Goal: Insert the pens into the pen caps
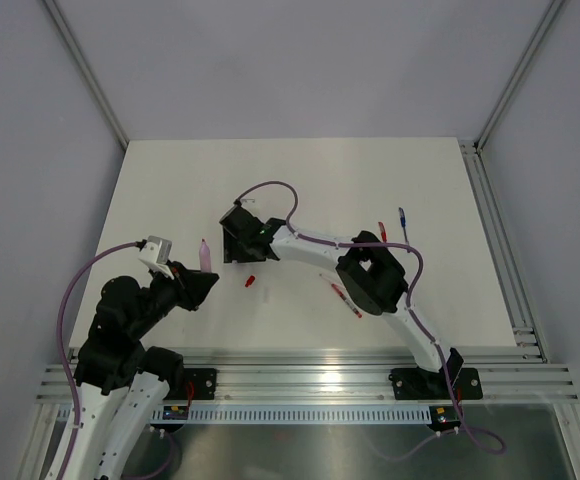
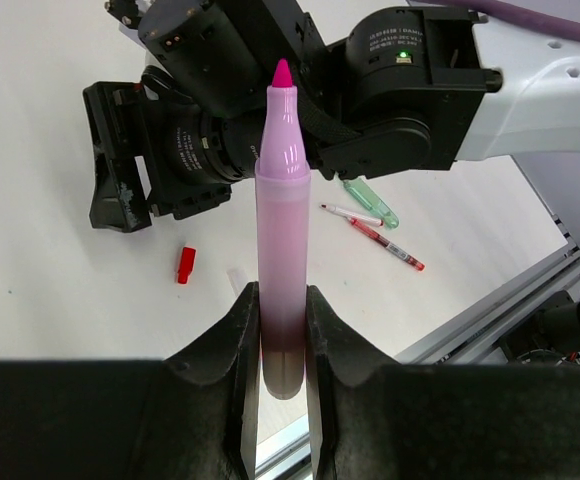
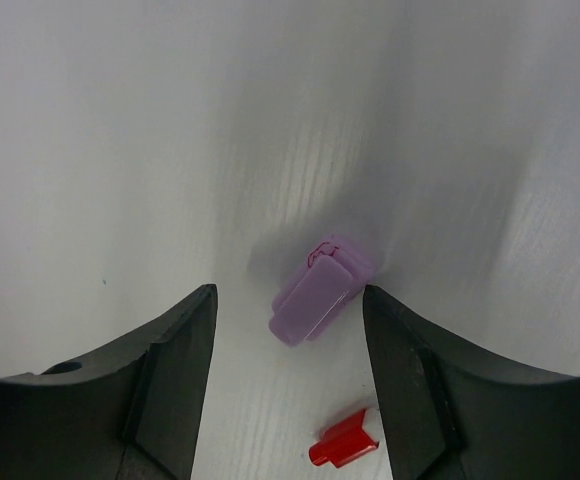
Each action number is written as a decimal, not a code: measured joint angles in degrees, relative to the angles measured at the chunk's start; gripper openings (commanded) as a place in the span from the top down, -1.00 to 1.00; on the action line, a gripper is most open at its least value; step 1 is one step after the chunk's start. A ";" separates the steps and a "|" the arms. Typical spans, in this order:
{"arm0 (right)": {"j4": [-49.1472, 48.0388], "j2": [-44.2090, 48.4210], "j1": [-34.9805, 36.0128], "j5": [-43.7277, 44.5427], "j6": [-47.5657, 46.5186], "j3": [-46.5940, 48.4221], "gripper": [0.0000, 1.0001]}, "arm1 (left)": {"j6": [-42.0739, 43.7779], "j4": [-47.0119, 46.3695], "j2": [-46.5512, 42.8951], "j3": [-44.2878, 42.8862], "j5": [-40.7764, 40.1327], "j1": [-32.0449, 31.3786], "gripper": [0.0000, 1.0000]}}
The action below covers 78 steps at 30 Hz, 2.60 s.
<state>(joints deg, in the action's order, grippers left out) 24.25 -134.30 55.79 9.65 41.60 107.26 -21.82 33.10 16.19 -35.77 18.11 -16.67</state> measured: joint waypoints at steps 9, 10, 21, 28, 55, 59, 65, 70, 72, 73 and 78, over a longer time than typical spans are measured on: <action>3.37 -2.99 -0.04 1.31 -3.58 4.98 -0.02 | 0.00 0.02 0.00 -0.02 -0.11 -0.02 1.00; 3.54 -3.02 -0.02 1.44 -4.02 5.05 0.03 | 0.00 0.04 0.00 -0.02 -0.15 -0.02 1.00; 5.42 -3.69 -0.02 5.31 -8.61 6.05 0.42 | 0.00 0.07 0.00 -0.09 -0.37 -0.02 1.00; 0.59 4.68 -3.26 5.97 -13.55 -8.17 0.39 | 0.00 0.07 0.04 -0.09 -0.33 -0.07 1.00; 1.77 10.97 -8.83 2.80 -22.51 -17.55 0.74 | -0.04 -0.31 1.57 -0.09 0.92 -0.04 1.00; -0.70 12.92 -8.87 2.93 -21.64 -20.61 0.81 | -0.07 -1.01 2.82 -0.09 2.56 -0.04 1.00; -5.46 25.18 -8.85 2.75 -16.22 -34.71 0.82 | -0.20 -2.49 4.98 0.02 5.46 -0.04 1.00; -11.89 42.88 -6.64 4.52 -10.14 -42.14 0.94 | -0.24 -3.37 6.91 0.55 7.72 -0.04 1.00; -15.91 49.48 -3.85 6.49 -7.80 -42.36 0.95 | -0.26 -3.45 7.72 0.70 8.63 -0.04 1.00; -18.23 52.19 -2.03 7.56 -6.84 -42.29 0.95 | -0.28 -3.67 8.09 0.79 9.20 -0.04 1.00; -26.67 57.79 5.11 11.37 -3.37 -40.44 0.95 | -0.55 -5.03 8.68 1.18 12.22 -0.04 1.00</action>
<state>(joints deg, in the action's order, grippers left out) -2.42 -76.51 60.90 21.02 38.24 66.83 -22.37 28.08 24.86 -34.59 30.33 -16.71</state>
